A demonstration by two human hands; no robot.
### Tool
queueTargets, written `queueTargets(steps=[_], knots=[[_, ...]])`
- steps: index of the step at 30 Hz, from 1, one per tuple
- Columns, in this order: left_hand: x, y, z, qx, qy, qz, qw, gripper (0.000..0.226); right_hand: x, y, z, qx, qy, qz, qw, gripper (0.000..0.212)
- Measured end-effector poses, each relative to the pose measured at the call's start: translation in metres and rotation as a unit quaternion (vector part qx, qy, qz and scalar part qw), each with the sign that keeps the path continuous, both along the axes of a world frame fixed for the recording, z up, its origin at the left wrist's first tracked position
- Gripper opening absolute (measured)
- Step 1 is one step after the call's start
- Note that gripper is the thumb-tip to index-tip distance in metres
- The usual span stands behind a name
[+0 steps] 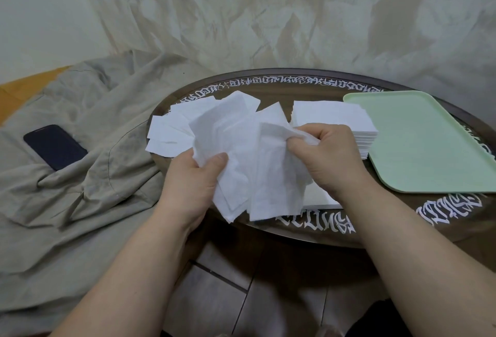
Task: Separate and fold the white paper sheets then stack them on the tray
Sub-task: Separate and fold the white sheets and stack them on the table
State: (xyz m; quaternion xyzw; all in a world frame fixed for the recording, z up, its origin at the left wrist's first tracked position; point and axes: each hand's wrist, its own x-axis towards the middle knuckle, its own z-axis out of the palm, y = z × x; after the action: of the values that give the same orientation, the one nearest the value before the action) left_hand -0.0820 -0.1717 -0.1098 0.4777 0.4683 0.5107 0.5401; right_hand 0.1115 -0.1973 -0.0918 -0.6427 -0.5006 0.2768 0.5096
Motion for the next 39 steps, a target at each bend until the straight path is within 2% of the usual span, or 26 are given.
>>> queueTargets(steps=[3, 4, 6, 8, 11, 13, 18, 20, 22, 24, 27, 31, 33, 35, 39], knots=[[-0.002, 0.006, 0.0, 0.028, 0.016, 0.094, 0.995, 0.021, 0.005, 0.002, 0.004, 0.048, -0.062, -0.117, 0.99, 0.014], [-0.002, 0.007, 0.001, 0.037, 0.017, 0.107, 0.993, 0.023, 0.003, 0.001, 0.007, 0.064, -0.074, -0.126, 0.987, 0.015], [0.001, 0.004, 0.002, 0.047, 0.028, 0.102, 0.993, 0.024, -0.009, -0.003, 0.01, 0.061, -0.086, -0.066, 0.992, 0.017], [0.006, 0.0, 0.002, 0.05, 0.043, 0.076, 0.995, 0.023, -0.025, -0.008, 0.008, 0.024, -0.091, 0.061, 0.994, 0.019], [0.009, -0.003, 0.003, 0.026, 0.018, 0.049, 0.998, 0.022, -0.036, -0.01, 0.005, -0.027, -0.042, 0.185, 0.982, 0.02], [0.006, -0.002, 0.004, -0.003, -0.016, 0.037, 0.999, 0.019, -0.033, -0.01, 0.005, -0.04, -0.004, 0.21, 0.977, 0.021], [0.005, -0.002, 0.009, -0.023, -0.039, 0.014, 0.999, 0.017, -0.031, -0.013, 0.008, -0.059, -0.008, 0.243, 0.968, 0.012], [0.005, -0.003, 0.012, -0.034, -0.058, 0.008, 0.998, 0.019, -0.032, -0.012, 0.007, -0.06, 0.005, 0.246, 0.967, 0.017], [0.004, -0.004, 0.015, -0.033, -0.055, -0.017, 0.998, 0.02, -0.033, -0.01, 0.004, -0.061, -0.009, 0.245, 0.968, 0.028], [0.004, -0.006, 0.017, -0.032, -0.041, -0.034, 0.998, 0.036, -0.035, -0.009, 0.003, -0.054, -0.042, 0.257, 0.964, 0.029], [0.005, -0.007, 0.017, -0.029, -0.024, -0.033, 0.999, 0.044, -0.037, -0.008, 0.002, -0.047, -0.1, 0.28, 0.953, 0.024], [0.008, -0.008, 0.016, -0.022, 0.014, -0.014, 1.0, 0.039, -0.035, -0.007, 0.0, -0.048, -0.12, 0.312, 0.941, 0.009], [0.007, -0.005, 0.014, -0.025, 0.038, 0.01, 0.999, 0.029, -0.034, -0.008, 0.002, -0.072, -0.093, 0.321, 0.94, 0.009], [0.004, -0.002, 0.014, -0.028, 0.027, 0.041, 0.998, 0.019, -0.033, -0.011, 0.009, -0.093, -0.038, 0.315, 0.944, 0.014], [-0.005, 0.005, 0.017, -0.008, -0.023, 0.068, 0.997, 0.01, -0.019, -0.015, 0.026, -0.073, 0.18, 0.316, 0.929, 0.011]])
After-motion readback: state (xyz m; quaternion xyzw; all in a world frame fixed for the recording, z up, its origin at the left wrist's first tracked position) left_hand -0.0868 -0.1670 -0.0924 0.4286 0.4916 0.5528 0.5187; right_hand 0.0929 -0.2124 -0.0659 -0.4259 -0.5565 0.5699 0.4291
